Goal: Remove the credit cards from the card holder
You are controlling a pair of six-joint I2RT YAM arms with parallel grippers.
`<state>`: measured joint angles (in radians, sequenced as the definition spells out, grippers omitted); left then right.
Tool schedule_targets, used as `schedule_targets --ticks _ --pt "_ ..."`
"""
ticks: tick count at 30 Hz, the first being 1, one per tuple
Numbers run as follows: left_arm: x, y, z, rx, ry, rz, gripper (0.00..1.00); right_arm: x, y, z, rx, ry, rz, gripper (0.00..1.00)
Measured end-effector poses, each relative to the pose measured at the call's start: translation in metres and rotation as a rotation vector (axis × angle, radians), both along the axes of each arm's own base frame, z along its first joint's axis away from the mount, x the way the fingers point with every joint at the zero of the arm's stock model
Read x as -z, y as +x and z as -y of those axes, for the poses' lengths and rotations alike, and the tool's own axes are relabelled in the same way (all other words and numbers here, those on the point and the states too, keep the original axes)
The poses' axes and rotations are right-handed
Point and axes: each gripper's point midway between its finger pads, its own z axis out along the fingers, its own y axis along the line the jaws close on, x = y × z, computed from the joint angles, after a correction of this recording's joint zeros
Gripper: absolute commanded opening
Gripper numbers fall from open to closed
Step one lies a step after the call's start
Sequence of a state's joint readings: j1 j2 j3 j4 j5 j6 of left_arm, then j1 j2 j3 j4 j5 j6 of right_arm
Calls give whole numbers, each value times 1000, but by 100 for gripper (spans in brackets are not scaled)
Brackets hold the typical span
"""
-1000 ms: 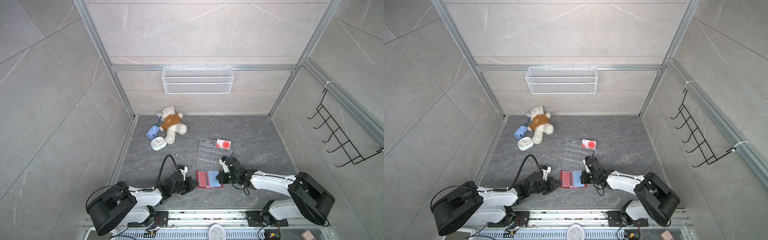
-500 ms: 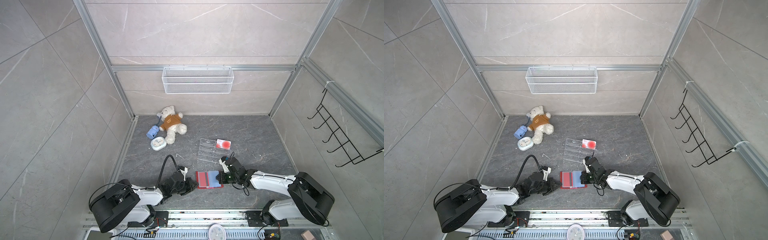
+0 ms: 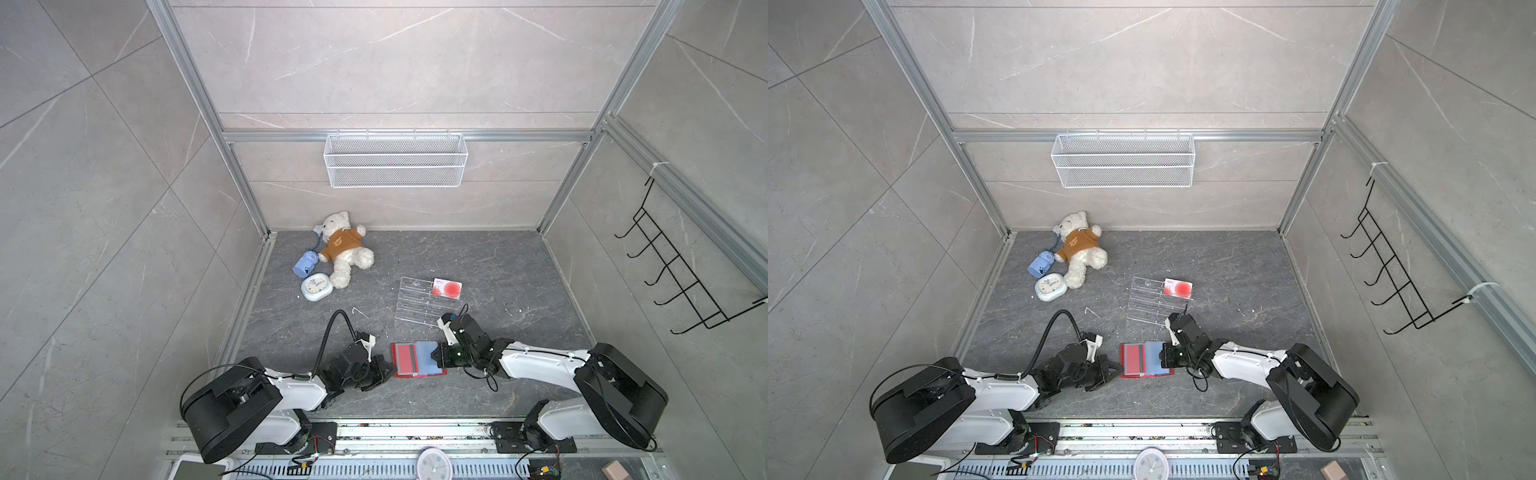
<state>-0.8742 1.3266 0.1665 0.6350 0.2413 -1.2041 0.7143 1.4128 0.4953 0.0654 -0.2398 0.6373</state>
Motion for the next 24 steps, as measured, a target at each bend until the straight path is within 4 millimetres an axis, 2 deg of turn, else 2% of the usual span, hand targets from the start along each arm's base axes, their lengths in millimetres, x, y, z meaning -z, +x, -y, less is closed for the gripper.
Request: schedule_targets --ticks 2,6,8,13,17,22,23,24 --pt "-1 0 1 2 -3 2 0 -2 -2 1 2 6 -2 17" --pt "-2 1 1 2 -9 6 0 -15 -6 0 -9 23 21 47" --pt "-3 1 2 2 -14 10 0 -26 -7 -3 -23 40 49 55" --pt "-12 3 4 2 -37 30 0 -44 -15 -5 -62 36 112 63" --pt "-21 4 5 -1 -57 50 0 -47 -26 -12 -117 -11 137 68" --pt "-23 3 3 -2 -58 52 0 -46 -37 -30 -195 -76 166 74" --pt "-23 3 3 -2 -56 51 0 -45 -39 -33 -207 -91 169 80" --pt "-23 3 3 -2 -56 50 0 -43 -41 -37 -217 -103 170 98"
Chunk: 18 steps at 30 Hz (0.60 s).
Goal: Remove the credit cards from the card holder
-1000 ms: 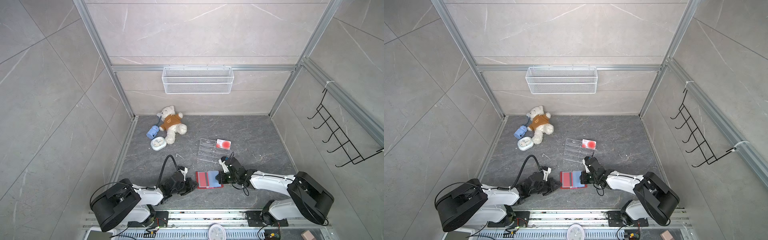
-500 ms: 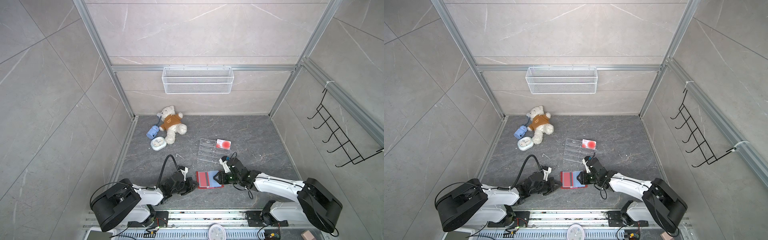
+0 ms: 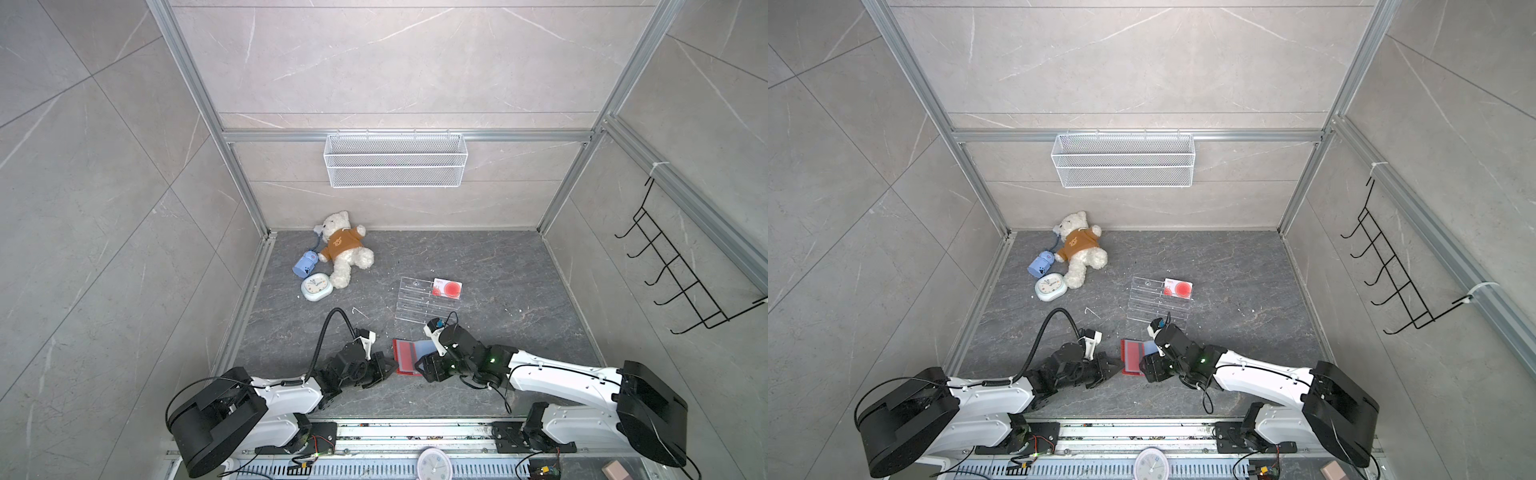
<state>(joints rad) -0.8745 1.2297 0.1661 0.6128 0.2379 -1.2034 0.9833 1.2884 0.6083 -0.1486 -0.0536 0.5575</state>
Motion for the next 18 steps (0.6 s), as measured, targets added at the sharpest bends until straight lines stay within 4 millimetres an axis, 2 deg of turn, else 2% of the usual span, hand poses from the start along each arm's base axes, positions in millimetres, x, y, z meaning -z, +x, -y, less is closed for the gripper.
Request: schedule_targets --ticks 8,18 --pt "-1 0 0 0 -1 1 0 7 -8 -20 -49 -98 51 100" --pt "-1 0 0 2 -1 5 0 24 -5 -11 -26 -207 71 100"
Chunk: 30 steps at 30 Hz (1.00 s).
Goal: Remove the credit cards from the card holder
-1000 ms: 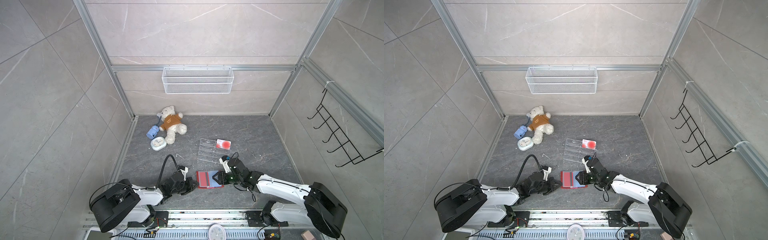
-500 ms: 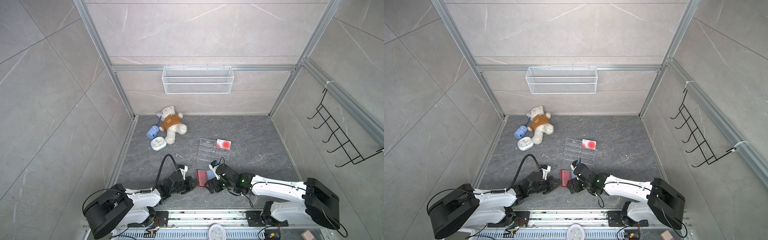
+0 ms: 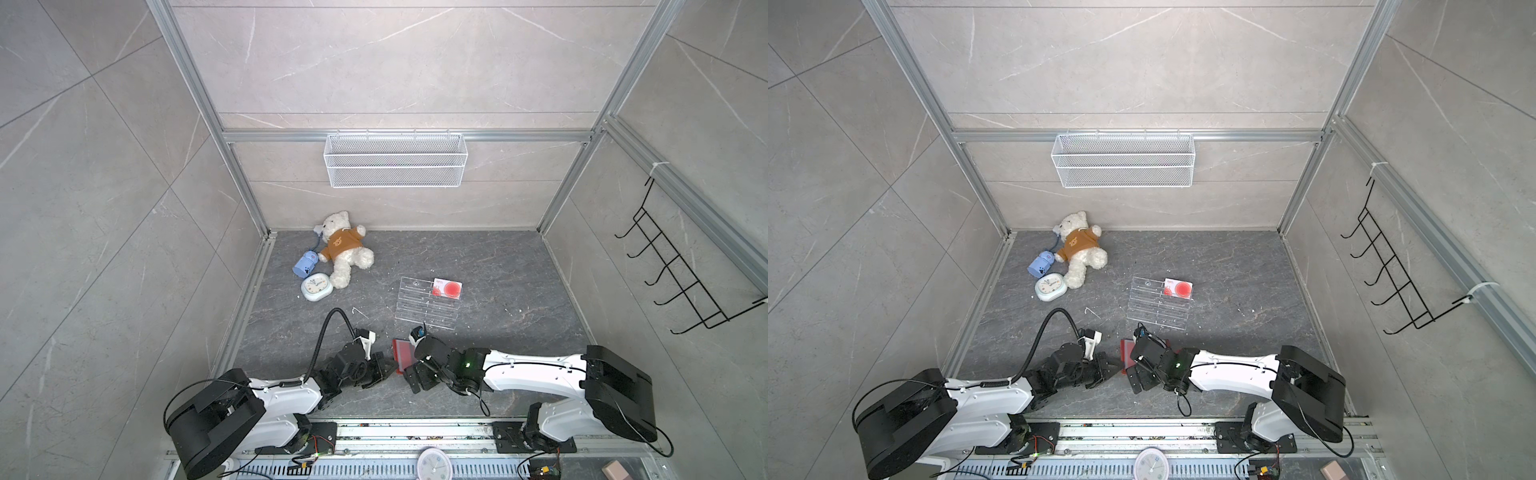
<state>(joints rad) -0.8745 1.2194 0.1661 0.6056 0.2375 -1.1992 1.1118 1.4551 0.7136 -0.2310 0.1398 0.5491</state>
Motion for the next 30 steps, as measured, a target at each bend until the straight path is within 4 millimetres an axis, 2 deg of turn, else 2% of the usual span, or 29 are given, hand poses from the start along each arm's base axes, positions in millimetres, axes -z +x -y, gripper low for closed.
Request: schedule_targets --ticks 12,30 --pt "-2 0 0 0 -5 6 0 13 1 2 5 -44 -7 100" --pt "1 0 -2 -9 23 35 0 14 7 2 27 -57 5 100"
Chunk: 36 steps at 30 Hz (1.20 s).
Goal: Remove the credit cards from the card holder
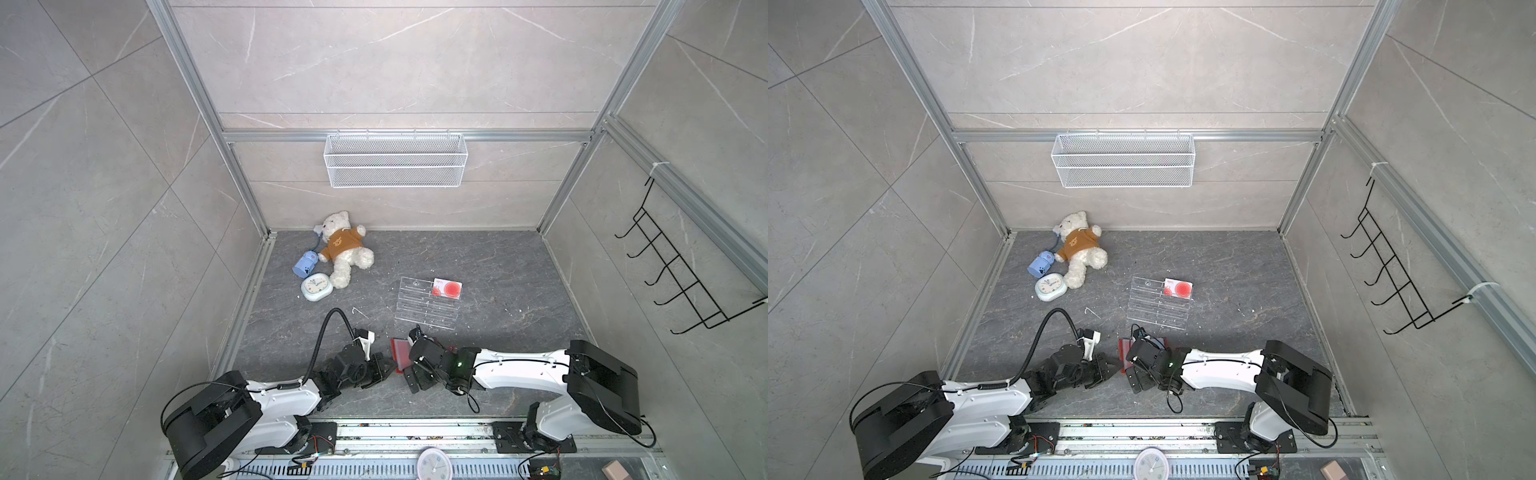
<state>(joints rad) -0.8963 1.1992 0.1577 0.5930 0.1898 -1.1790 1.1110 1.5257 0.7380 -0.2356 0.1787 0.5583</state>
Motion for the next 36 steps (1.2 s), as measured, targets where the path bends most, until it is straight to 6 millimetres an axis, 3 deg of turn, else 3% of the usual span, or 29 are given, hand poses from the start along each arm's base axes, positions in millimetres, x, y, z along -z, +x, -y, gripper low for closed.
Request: schedule_targets --ticks 18,36 --pt "8 0 0 3 49 12 0 -2 4 4 18 16 -31 100" --pt "12 -8 2 33 64 -1 0 -9 2 -14 23 126 -71 100"
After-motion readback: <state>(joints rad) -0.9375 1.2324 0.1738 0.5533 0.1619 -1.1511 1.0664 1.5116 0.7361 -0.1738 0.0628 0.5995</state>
